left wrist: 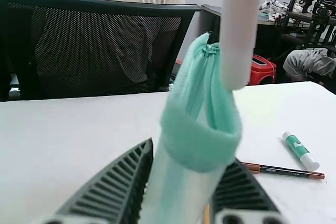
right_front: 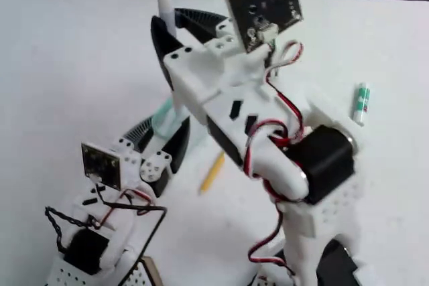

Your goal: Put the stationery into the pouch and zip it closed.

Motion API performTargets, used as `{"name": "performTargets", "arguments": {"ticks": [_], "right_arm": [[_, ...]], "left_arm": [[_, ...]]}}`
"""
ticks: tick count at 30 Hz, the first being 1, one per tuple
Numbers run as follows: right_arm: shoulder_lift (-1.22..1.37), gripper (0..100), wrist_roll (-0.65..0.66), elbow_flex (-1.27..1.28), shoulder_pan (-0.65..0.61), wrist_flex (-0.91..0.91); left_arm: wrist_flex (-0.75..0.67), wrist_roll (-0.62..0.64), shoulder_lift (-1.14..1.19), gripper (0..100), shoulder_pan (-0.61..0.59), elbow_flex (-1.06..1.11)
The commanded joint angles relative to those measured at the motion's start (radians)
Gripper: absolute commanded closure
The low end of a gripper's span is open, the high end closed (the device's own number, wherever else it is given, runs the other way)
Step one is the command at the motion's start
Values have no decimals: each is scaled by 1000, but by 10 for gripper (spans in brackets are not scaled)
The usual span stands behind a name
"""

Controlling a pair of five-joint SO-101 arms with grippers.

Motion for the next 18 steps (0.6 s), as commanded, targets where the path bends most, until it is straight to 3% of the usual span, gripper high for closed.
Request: {"name": "performTargets", "arguments": {"ticks": [1,11,18], "right_arm": [[-12,981,-5,35,19,-4],[-8,981,-8,103,13,-237],[-16,981,-8,245,19,-254]], "left_arm": [[12,15,2,842,10,-2],[-9,15,2,843,-30,3],[-14,15,2,844,-36,3]]}}
